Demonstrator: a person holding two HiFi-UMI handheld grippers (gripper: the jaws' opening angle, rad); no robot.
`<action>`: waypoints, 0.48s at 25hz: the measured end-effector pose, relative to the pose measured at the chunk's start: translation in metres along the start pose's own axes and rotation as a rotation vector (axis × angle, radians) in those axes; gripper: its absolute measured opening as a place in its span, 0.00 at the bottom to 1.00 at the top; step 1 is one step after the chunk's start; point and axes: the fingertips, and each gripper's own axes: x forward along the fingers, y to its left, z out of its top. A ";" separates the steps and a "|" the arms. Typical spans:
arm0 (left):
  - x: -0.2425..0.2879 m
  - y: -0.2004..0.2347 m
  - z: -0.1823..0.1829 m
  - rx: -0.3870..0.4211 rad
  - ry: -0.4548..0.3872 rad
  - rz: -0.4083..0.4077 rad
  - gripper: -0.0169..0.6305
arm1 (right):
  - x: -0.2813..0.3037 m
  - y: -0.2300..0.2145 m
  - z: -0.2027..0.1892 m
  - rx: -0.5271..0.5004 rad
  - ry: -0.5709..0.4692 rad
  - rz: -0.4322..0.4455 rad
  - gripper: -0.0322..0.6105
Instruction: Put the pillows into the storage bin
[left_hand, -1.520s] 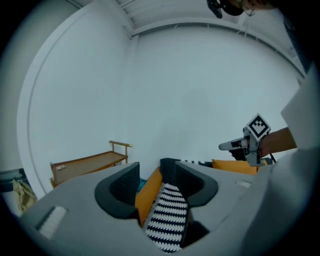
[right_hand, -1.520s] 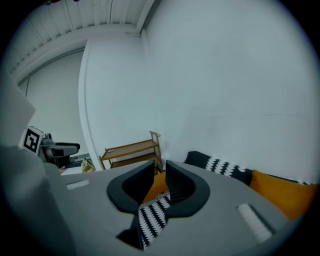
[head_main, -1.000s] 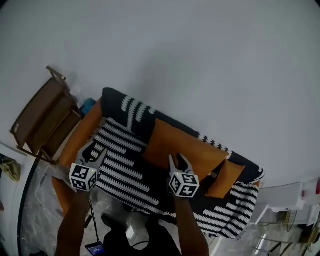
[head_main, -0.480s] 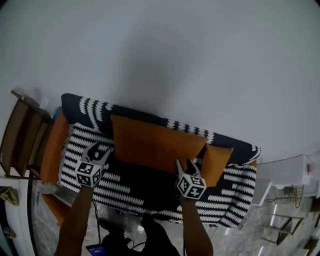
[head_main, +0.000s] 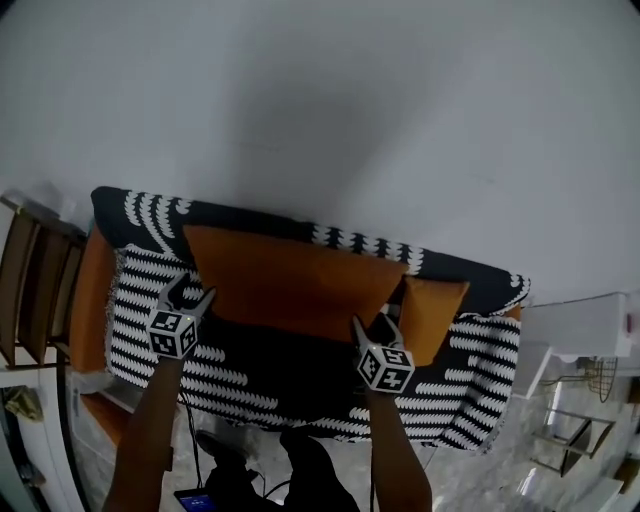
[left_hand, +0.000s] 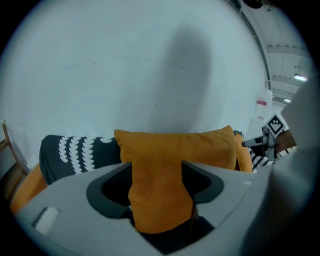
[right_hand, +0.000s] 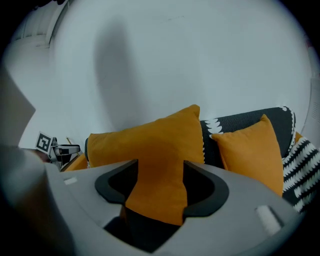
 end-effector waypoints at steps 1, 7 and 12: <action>0.006 0.000 -0.004 0.003 0.008 -0.001 0.50 | 0.004 -0.003 -0.004 -0.002 0.006 0.006 0.47; 0.037 -0.003 -0.027 0.000 0.053 -0.010 0.56 | 0.034 -0.020 -0.027 -0.013 0.066 0.018 0.52; 0.056 -0.006 -0.035 -0.006 0.057 -0.008 0.55 | 0.057 -0.029 -0.038 -0.061 0.095 0.004 0.52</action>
